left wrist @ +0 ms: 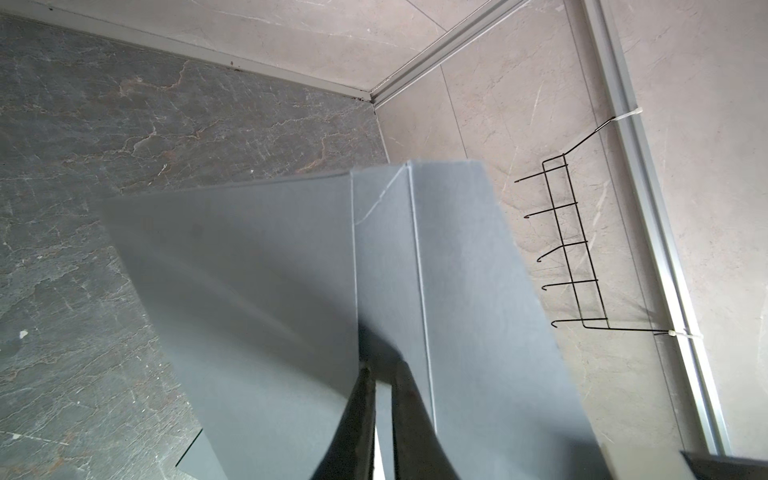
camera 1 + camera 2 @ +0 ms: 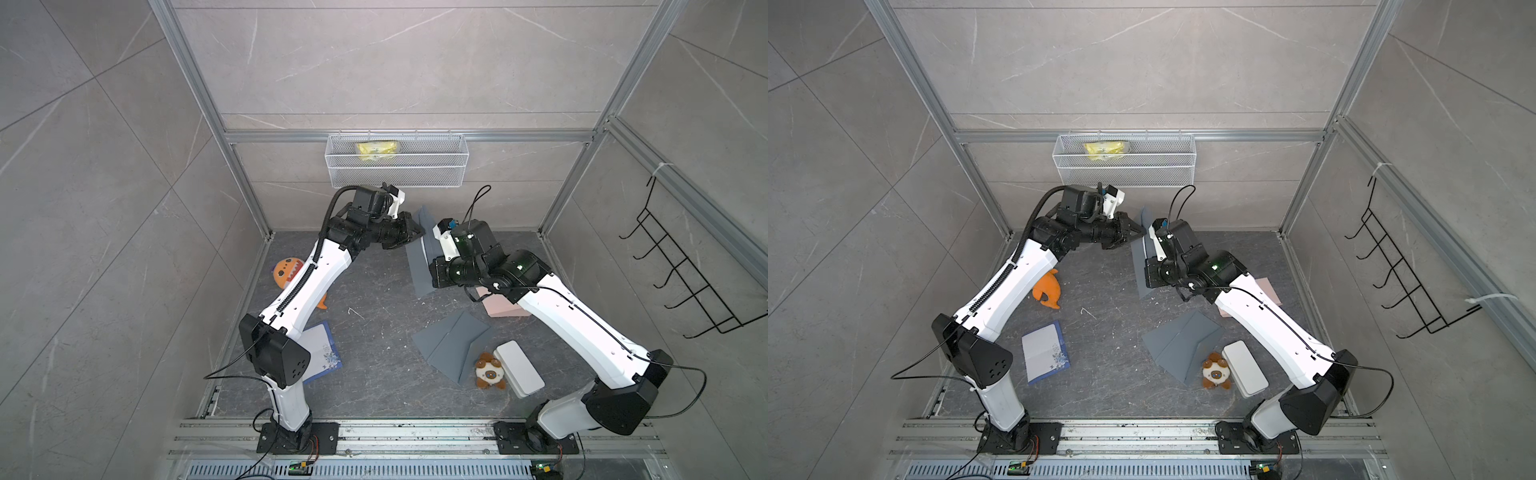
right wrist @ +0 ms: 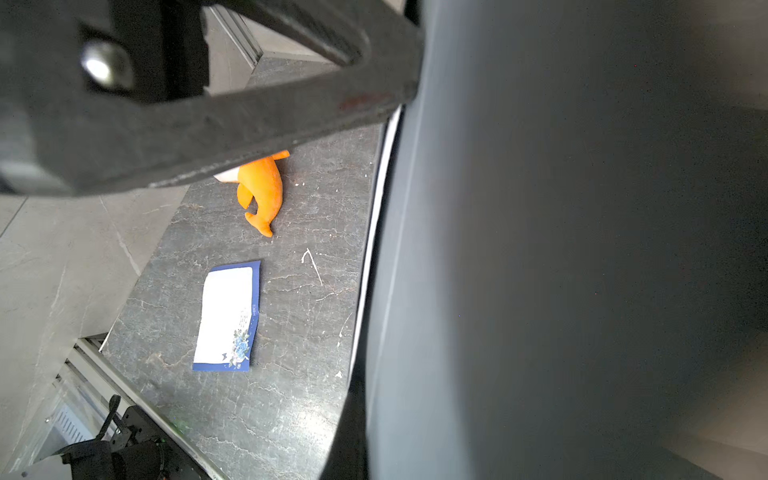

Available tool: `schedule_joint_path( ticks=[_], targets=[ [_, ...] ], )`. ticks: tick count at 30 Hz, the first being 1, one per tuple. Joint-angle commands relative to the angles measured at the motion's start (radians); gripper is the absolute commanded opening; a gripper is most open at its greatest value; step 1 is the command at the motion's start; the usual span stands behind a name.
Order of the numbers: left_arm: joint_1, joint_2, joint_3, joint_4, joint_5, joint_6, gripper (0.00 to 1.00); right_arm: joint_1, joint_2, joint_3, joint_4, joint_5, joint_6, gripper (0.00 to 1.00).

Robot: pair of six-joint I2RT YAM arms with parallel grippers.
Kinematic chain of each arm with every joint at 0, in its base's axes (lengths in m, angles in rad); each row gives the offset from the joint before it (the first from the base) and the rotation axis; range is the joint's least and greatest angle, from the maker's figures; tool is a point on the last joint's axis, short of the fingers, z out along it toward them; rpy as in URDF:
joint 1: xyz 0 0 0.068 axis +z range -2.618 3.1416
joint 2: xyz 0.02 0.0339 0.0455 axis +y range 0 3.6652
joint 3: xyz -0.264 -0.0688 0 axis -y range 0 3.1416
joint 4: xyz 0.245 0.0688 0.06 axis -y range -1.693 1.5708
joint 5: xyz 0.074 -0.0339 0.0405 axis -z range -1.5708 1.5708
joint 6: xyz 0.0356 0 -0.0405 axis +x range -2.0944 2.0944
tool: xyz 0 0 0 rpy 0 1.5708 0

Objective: Take the letter paper out of the envelope
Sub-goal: Take out the letter paper from the envelope.

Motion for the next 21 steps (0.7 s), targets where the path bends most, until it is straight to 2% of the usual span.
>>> schedule_joint_path(
  ticks=[1,21],
  targets=[
    [0.002,0.020,0.048,-0.086,-0.048,0.047,0.15,0.020,0.004,0.045,-0.022,0.051,-0.003,0.00],
    [0.001,0.064,0.164,-0.264,-0.178,0.091,0.22,0.111,0.035,0.091,-0.078,0.253,-0.053,0.00]
  ],
)
